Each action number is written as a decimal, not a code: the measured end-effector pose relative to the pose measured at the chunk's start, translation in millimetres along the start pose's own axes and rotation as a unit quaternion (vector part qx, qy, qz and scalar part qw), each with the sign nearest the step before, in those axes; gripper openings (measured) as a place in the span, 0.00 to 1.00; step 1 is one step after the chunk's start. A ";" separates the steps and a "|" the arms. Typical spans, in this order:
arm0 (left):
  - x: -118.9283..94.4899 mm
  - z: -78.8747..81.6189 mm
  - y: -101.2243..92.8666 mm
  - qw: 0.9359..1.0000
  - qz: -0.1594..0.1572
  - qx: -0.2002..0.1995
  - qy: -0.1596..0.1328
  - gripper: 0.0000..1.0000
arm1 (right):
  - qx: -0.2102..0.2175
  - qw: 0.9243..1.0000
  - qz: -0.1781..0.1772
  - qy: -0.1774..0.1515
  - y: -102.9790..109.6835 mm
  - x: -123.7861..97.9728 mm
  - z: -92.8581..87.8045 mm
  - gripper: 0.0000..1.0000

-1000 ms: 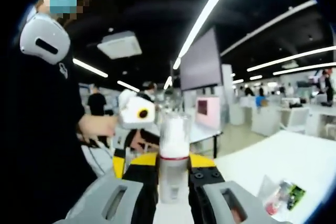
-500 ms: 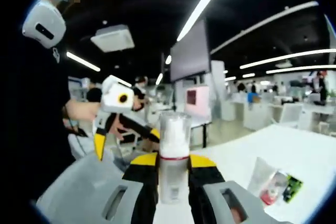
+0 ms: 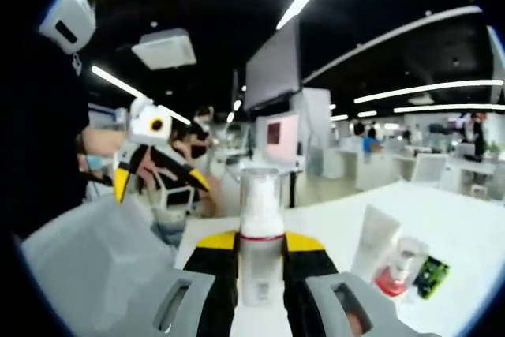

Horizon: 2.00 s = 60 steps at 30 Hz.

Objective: Arrange the skincare products in the storage area until every visible bottle or jar stands upright without overlapping.

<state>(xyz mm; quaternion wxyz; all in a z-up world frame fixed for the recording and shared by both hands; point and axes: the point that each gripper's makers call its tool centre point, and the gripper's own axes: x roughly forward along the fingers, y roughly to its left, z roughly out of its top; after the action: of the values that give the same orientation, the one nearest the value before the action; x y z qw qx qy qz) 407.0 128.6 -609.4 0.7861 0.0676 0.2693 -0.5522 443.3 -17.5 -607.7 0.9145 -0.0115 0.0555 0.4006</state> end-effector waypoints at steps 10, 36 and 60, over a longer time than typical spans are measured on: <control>7.0 -10.0 12.2 1.000 0.012 -0.023 -0.007 0.93 | 0.004 1.000 -0.011 -0.001 -15.7 7.5 -37.3 0.13; 26.8 -29.0 14.8 0.999 0.019 -0.031 -0.006 0.92 | -0.015 0.999 -0.033 0.007 -51.7 15.2 -83.9 0.13; 45.7 -46.7 16.1 1.000 0.002 -0.015 0.002 0.90 | -0.015 0.999 -0.034 -0.011 -61.7 23.6 -102.7 0.13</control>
<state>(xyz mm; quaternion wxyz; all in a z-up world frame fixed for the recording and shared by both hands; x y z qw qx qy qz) 416.5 115.6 -674.7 0.7876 0.0572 0.2793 -0.5464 495.0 -48.8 -713.8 0.9279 -0.0224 0.0391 0.3701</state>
